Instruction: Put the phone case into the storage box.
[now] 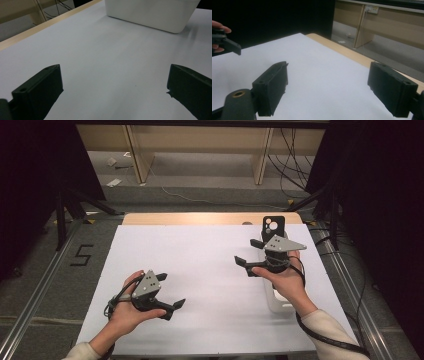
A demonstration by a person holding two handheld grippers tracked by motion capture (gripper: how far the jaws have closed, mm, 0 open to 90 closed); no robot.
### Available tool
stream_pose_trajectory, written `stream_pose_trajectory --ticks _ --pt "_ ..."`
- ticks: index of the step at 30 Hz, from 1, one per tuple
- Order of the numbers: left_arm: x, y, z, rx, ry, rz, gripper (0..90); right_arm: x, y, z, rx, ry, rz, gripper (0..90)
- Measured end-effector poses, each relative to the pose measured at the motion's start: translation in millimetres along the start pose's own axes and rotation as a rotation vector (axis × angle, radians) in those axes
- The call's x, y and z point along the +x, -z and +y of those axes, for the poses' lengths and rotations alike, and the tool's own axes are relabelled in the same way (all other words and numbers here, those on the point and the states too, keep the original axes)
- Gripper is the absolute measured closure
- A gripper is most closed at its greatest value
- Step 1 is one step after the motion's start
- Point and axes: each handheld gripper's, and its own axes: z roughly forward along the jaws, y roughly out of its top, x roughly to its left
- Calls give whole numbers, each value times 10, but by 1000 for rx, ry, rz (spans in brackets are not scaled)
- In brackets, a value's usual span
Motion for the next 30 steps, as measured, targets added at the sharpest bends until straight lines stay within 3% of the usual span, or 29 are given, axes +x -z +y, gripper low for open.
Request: stream_pose_trajectory --ticks 19,30 --pt "-1 5 1 -5 7 -3 0 247 417 -235 -31 0 58 176" --pt "7 4 3 -5 7 -2 0 364 518 -277 -24 5 71 167"
